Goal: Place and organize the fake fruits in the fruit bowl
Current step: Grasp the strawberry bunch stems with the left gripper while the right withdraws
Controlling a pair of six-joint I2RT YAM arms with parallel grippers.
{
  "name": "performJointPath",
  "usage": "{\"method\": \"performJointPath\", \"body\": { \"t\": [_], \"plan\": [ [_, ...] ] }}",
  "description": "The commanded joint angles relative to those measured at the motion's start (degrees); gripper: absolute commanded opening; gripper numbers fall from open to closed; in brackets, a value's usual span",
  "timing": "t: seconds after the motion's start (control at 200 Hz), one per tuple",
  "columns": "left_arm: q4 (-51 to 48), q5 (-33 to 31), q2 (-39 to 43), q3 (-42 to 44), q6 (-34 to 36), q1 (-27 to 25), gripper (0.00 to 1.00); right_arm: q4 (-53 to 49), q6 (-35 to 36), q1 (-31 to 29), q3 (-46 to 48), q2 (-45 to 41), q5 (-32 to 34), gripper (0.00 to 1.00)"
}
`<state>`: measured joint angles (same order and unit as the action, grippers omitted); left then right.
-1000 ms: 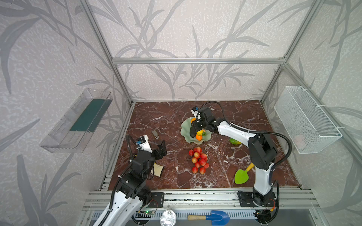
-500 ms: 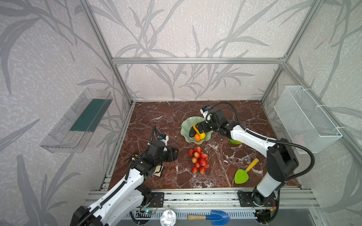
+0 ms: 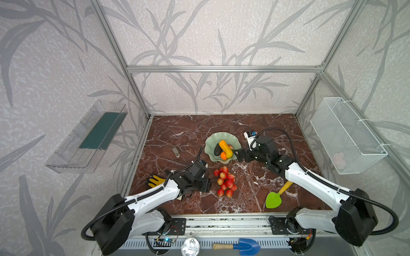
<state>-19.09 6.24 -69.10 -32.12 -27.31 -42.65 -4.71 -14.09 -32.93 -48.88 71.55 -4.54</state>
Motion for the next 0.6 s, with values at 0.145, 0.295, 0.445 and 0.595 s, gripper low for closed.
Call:
{"method": "performJointPath", "body": {
  "t": [0.145, 0.295, 0.445, 0.595],
  "plan": [
    [-1.3, -1.8, -8.96, -6.83, 6.68, -1.84, 0.72, -1.77, -0.88, 0.72, 1.59, -4.76, 1.19, 0.99],
    [1.01, -0.35, -13.76, -8.07, 8.16, -1.93, 0.74, -2.39, -0.42, 1.02, 1.85, -6.29, 1.79, 0.99],
    [1.56, -0.24, -18.38, -10.15, 9.37, -2.01, 0.76, -2.76, -0.13, 1.35, 2.21, -7.12, 1.78, 0.99],
    [3.49, 0.94, -21.62, -11.62, 9.33, -2.03, 0.77, -3.28, 0.16, 1.56, 2.39, -8.12, 1.7, 0.99]
  ]
}}
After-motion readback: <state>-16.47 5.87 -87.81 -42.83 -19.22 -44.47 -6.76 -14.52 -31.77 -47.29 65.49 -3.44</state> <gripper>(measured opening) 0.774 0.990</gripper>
